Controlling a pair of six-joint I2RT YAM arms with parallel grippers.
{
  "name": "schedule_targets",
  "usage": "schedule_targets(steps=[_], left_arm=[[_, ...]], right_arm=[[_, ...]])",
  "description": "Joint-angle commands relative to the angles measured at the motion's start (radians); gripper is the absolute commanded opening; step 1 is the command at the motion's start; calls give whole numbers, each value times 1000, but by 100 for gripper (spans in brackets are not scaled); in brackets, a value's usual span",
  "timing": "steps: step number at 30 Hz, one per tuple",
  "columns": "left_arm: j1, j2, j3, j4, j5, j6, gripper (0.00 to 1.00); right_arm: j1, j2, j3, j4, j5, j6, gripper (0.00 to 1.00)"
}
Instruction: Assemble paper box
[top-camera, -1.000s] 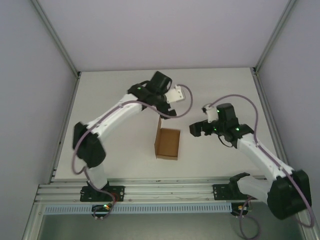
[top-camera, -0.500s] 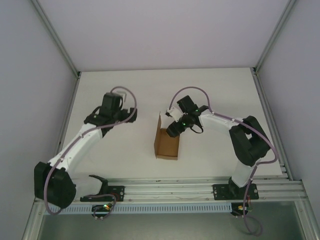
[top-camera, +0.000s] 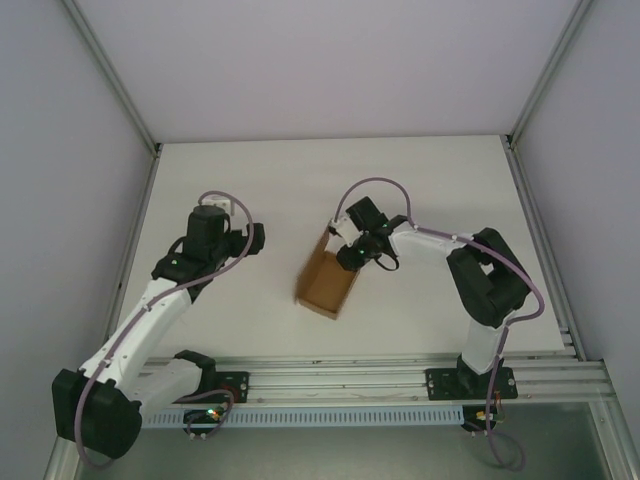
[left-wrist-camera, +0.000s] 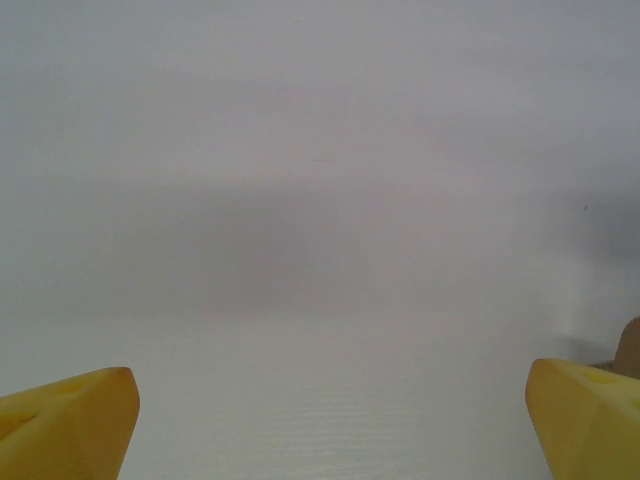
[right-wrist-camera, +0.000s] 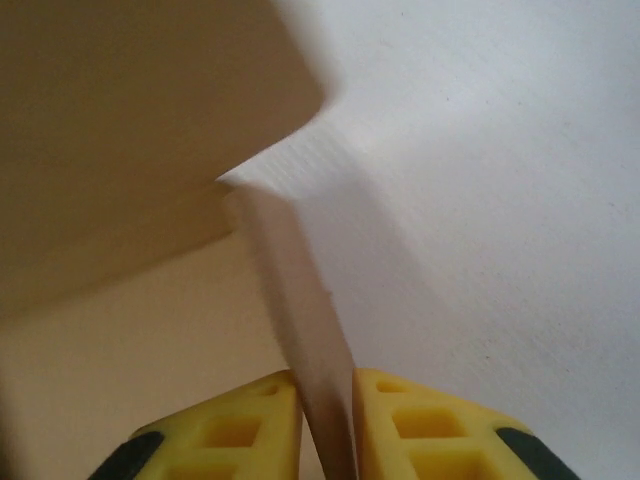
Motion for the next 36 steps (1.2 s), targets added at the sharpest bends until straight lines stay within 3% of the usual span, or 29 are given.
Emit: schedule_targets(steps=[1,6,12,16,18,20,23,24,27,30,33,36], left_arm=[[4,-2,-10,13,15,-26,100],[4,10,-6,25,28,-34,100],[-2,42,-9,95,118,-8,100],[-12,83,-2,118,157,60,100],[-66,105,-3,130,193,112,100],[-99,120,-3,137,222,162,100],[-142,144,-3,150,298,257,100],[-155,152,-4,154,317,282,100],[-172,189,9,169,381,350,100],[-170,242,42,162,416,419,100],[-159,305,117,99,437,483,97],[-155,373,197,19,434,542,86]], right_arm=[[12,-60,-41,34,92,81,13],[53,-143,-98,23,395,364,3],[141,-183,-130,-133,646,793,2],[200,-194,-155,-121,686,922,10],[222,-209,-185,-80,677,969,15],[224,-225,-197,-50,667,951,22],[224,-280,-196,-37,701,865,58],[222,-305,-199,-27,701,822,63],[216,-385,-217,29,681,617,76],[164,-459,-242,112,534,336,100],[67,-490,-193,72,337,149,100],[-10,-471,-118,-25,131,-34,99]])
